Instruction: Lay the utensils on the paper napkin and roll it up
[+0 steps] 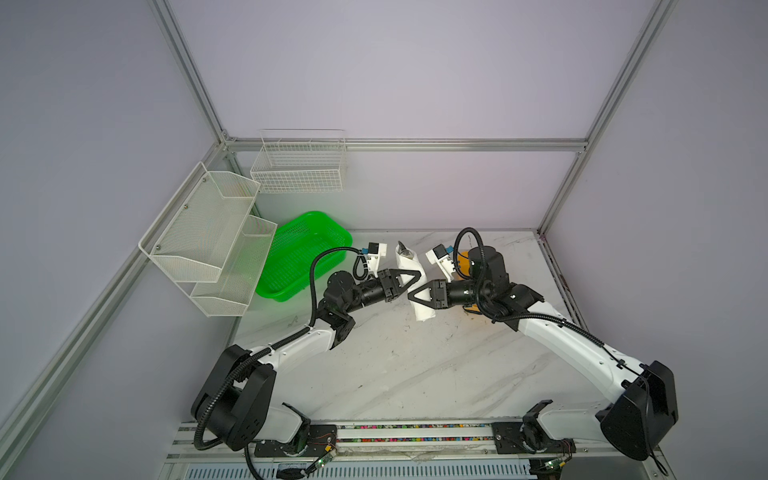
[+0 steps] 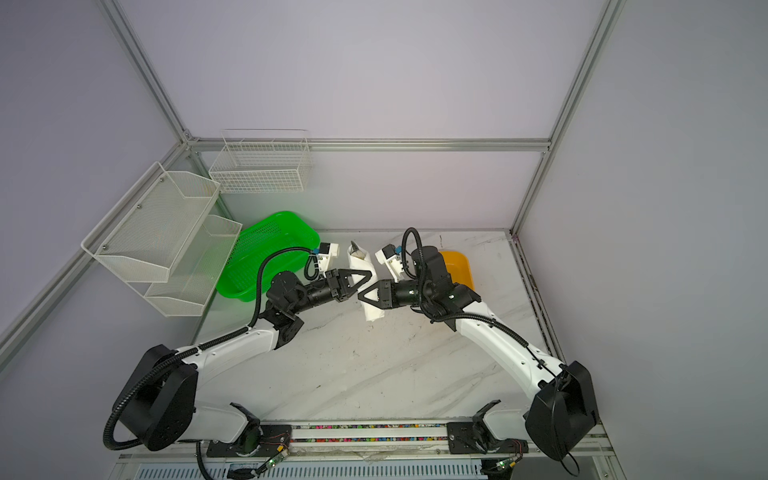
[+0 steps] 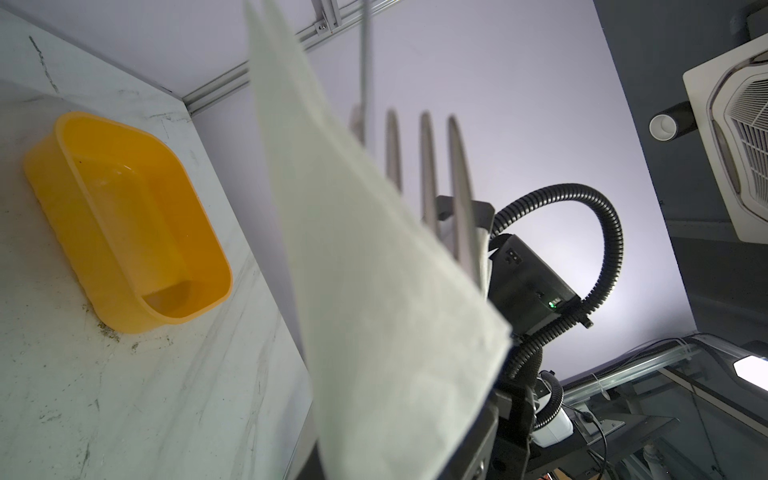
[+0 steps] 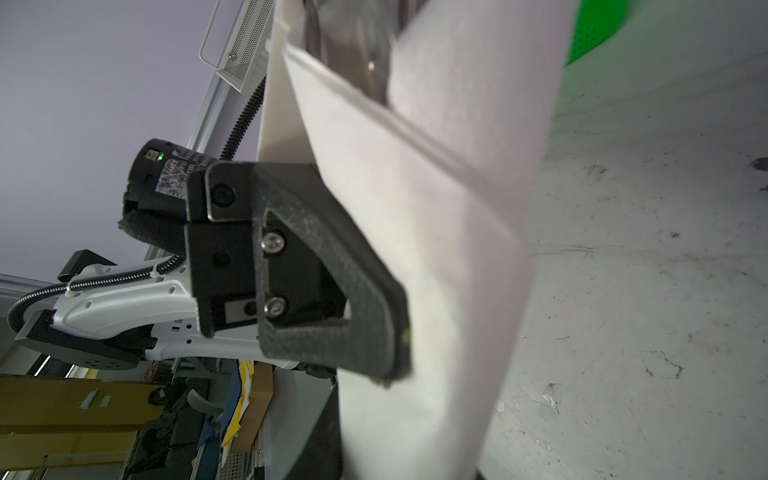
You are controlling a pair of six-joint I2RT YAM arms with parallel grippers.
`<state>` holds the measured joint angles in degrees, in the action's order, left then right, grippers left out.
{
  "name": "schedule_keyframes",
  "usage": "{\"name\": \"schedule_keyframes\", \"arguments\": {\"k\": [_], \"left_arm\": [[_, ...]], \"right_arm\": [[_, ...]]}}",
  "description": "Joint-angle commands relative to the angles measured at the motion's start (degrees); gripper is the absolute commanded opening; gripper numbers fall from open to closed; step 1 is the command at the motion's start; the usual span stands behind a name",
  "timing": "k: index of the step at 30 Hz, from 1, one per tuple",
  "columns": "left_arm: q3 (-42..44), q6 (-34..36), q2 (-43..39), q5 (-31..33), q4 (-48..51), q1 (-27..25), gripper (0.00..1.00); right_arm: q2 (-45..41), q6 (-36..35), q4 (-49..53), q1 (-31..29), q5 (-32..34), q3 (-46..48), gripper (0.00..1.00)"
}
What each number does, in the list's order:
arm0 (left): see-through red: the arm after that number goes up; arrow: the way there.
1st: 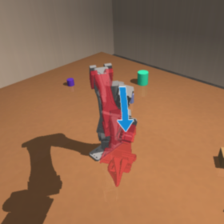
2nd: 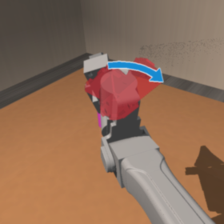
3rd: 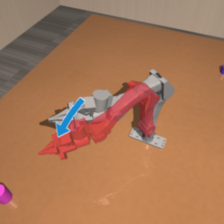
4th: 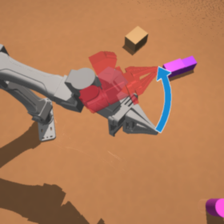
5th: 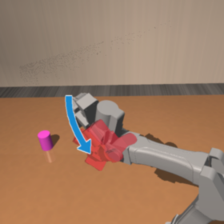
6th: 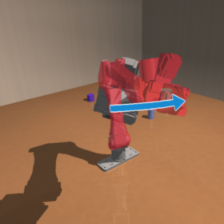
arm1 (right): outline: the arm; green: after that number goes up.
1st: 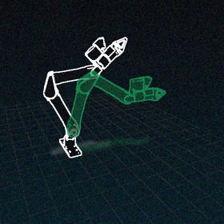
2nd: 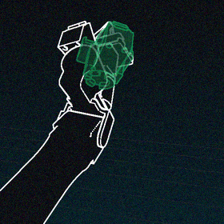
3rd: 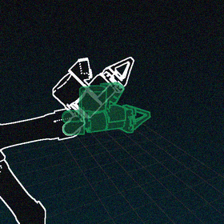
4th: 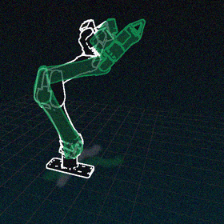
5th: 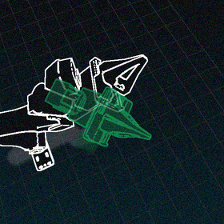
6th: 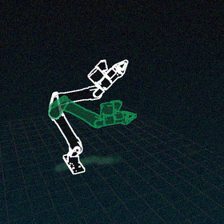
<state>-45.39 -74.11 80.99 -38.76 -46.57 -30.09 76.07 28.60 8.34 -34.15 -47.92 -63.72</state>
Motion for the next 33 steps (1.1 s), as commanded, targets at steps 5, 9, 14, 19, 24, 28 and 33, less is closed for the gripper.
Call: {"name": "schedule_keyframes", "arguments": {"k": [5,9,14,19,24,28,33], "left_arm": [[-4.64,2.58,-2.84,-0.81,-0.95,-0.15,0.2],[-3.76,5.1,-4.12,0.05,3.09,0.04,0.3],[-2.34,7.56,-5.73,0.88,7.09,0.6,0.51],[-1.22,9.99,-8.22,1.76,11.7,1.73,0.77],[-1.35,12.03,-9.12,0.97,15.16,2.31,0.86],[-2.62,10.75,-6.89,-2.69,13.19,2.24,0.89],[-2.83,6.6,-5.58,-3.24,5.83,2.23,0.91]], "right_arm": [[-1.69,-0.57,-2.96,-0.3,-1.4,1.1,0.19],[-2.78,0.57,-5.24,-0.3,-1.79,2.06,0.17],[-2.99,1.15,-5.77,-0.32,-1.56,2.2,0.15],[-3.52,2.2,-7.52,-0.3,-2.08,2.98,0.14],[-3.56,3.83,-10.22,-0.3,-3.24,3.9,0.14],[-3.39,4.88,-12.19,-0.31,-3.87,4.54,0.14],[-2.92,5.59,-13.92,-0.3,-4.81,4.57,0.15]]}}
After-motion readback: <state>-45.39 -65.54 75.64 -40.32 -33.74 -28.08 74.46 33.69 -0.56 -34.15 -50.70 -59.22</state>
